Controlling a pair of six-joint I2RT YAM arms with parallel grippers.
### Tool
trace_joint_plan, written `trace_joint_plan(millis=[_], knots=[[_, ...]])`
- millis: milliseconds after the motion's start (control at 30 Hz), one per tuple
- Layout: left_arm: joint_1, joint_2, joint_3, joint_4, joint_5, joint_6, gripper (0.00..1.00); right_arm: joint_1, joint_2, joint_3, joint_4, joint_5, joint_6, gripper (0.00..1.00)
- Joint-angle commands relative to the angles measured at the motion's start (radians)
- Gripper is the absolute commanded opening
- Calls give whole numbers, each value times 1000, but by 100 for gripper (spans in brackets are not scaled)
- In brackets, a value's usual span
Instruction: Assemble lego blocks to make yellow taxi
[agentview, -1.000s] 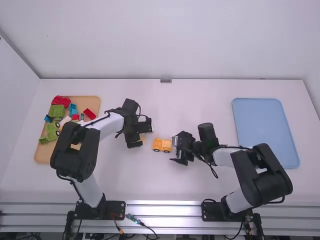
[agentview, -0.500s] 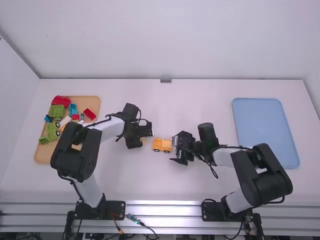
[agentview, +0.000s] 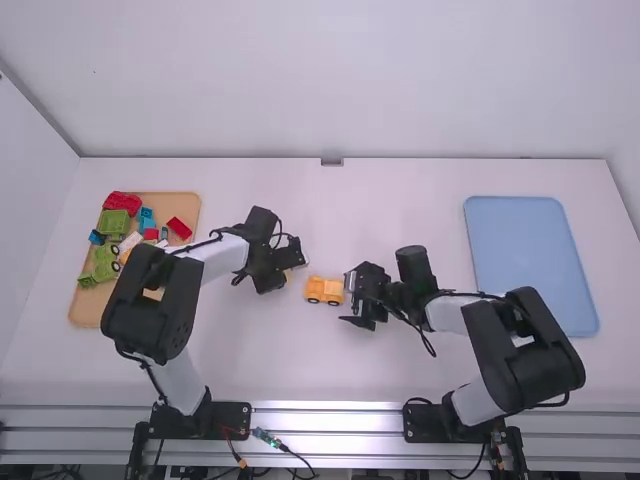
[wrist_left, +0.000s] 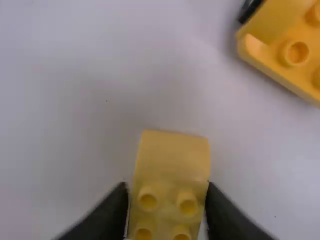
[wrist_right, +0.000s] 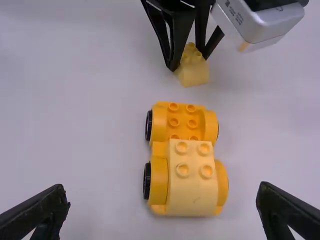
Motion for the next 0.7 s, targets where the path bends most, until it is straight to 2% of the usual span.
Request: trace_joint_plan(millis=[0,33,167,233,400,667], knots=[[-5,-1,-6,0,-99,-229,9,0,-2,15,5,-10,0,99],[-5,-1,-6,3,-134,-290,7,0,-2,14,9,-10,0,99],[-5,-1,-6,23,-207,-497,7,0,-2,13,36,-9,45,99],[-5,-2,-6,31,-200,-549,2,0,-2,13,47,-10,60,99],[-5,-1,-6,63,-203,-923,4,0,-2,13,52,-9,67,99],[-5,-1,-6,53,-202,-1375,2,0,-2,13,61,-10,67,99]])
